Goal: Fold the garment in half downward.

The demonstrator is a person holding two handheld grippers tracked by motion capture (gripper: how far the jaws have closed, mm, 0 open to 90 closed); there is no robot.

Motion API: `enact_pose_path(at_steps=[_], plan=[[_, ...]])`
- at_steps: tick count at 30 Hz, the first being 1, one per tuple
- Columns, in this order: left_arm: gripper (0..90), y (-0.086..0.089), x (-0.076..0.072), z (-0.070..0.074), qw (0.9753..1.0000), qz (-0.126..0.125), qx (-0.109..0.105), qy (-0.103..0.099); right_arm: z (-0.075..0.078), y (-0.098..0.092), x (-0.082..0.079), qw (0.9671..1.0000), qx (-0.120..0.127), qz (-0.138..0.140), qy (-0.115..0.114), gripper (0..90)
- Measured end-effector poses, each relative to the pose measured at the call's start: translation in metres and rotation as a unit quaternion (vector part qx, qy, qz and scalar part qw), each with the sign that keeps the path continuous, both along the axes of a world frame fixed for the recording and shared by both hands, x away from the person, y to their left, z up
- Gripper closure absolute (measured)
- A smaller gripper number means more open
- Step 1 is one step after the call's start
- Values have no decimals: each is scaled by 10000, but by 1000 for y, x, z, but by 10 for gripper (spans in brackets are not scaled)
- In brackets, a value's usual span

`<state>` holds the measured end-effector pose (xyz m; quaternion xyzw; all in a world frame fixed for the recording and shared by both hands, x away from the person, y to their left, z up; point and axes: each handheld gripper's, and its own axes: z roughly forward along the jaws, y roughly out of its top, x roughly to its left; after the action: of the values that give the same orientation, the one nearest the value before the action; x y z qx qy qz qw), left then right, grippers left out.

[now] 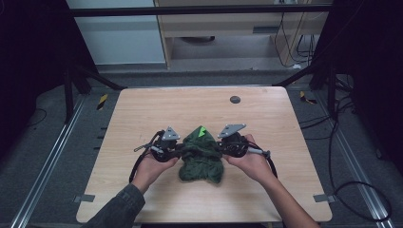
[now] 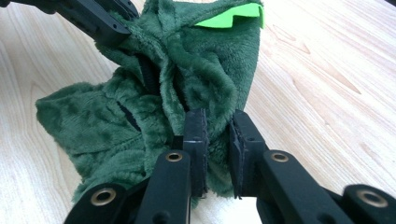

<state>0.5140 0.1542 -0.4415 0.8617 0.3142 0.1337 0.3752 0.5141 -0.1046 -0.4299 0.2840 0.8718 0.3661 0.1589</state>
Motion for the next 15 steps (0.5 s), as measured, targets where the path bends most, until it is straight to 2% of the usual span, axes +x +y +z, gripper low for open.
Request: enact_pose_path(at_steps=[15], plan=[[749, 2, -10, -8, 10000, -45, -28, 11, -6, 1, -11, 9999, -31, 113, 9, 773]])
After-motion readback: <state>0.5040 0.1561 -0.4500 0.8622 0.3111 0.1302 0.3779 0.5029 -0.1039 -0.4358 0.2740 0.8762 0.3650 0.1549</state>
